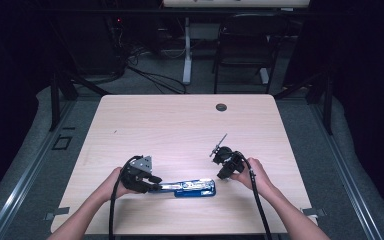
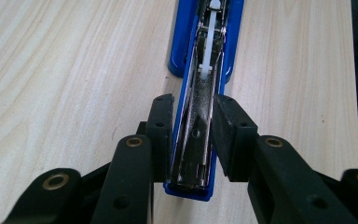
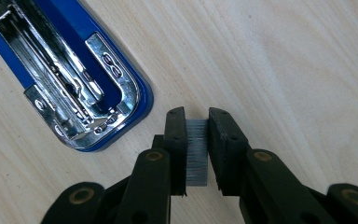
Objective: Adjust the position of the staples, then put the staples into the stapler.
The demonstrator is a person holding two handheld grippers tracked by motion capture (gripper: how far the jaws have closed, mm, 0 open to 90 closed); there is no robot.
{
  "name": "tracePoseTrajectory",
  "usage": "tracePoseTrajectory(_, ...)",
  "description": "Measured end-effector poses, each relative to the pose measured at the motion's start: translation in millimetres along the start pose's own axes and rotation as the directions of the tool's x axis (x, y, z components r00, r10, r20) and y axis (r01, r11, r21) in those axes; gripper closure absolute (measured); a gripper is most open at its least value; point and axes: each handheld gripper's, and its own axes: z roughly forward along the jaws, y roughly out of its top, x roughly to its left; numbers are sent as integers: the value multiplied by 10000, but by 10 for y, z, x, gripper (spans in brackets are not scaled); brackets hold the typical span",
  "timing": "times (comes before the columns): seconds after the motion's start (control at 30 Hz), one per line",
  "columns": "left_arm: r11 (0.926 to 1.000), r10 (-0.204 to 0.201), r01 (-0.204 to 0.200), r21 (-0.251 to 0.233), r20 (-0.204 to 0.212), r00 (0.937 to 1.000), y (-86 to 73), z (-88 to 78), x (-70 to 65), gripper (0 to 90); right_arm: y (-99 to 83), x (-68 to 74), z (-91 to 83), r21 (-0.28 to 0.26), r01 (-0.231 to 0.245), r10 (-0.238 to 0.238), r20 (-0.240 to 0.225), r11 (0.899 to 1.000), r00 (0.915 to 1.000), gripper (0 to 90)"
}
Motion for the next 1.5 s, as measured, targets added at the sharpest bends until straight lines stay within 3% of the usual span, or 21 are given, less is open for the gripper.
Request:
tracePoseTrajectory(0.2,10000,-20,21,-82,164,9999,-2,4,4,696,10,-2,-36,4,116,-116,65,9999,9999,781)
tracePoseTrajectory(0.43,10000,26,-26,44,36,10000,5,0,2,696,22,-7,-91,-266,143,-143,12,9995,9999,781)
tracePoseTrajectory(0.6,9999,49,-47,-123,156,9999,4,13,4,695,43,-11,-129,-357,265,-263,60,9990,9996,781)
tracePoseTrajectory(0.63,9999,86,-86,53,-37,10000,12,4,-2,695,47,-11,-136,-445,290,-290,3,9986,9996,781)
tracePoseTrajectory(0.73,9999,78,-78,71,25,10000,16,5,-3,696,65,-7,-164,-609,309,-311,-22,9977,9995,781)
tracePoseTrajectory(0.83,9999,94,-94,95,-6,10000,17,3,-3,695,89,12,-181,-934,260,-267,-60,9953,9996,783)
tracePoseTrajectory(1.3,9999,79,-77,-97,152,9999,6,13,5,696,285,115,-275,-1422,841,-871,-146,9863,9961,783)
tracePoseTrajectory(1.5,9999,90,-88,-106,157,9998,5,14,7,696,340,171,-272,-1701,832,-903,-345,9819,9953,783)
